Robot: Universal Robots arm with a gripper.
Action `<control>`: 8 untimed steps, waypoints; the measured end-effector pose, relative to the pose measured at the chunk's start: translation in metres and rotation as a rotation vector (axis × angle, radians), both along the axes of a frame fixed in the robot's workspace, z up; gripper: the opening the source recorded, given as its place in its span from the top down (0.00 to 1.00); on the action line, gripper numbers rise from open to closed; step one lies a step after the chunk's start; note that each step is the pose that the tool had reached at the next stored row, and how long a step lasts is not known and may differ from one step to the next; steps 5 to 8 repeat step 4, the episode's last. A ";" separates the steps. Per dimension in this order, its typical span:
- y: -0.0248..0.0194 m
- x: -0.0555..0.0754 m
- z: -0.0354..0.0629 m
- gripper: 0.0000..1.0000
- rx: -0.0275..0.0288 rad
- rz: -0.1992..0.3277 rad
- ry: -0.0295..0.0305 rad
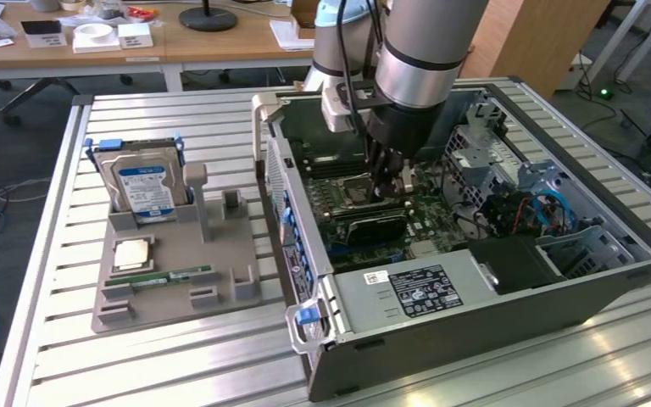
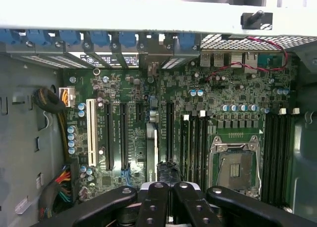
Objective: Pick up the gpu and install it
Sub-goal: 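Press down on the gpu until it lock into place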
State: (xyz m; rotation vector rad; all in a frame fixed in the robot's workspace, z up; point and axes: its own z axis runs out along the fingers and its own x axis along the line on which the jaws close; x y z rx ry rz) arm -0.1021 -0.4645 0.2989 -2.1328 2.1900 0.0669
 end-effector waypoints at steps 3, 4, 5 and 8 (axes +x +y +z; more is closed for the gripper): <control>0.0000 0.000 0.0001 0.89 -0.0002 0.000 0.0001; 0.0000 0.000 0.0001 0.89 -0.0002 0.000 0.0002; 0.0000 0.000 0.0001 0.89 -0.0002 0.000 0.0002; 0.0000 0.000 0.0001 0.89 -0.0002 0.000 0.0002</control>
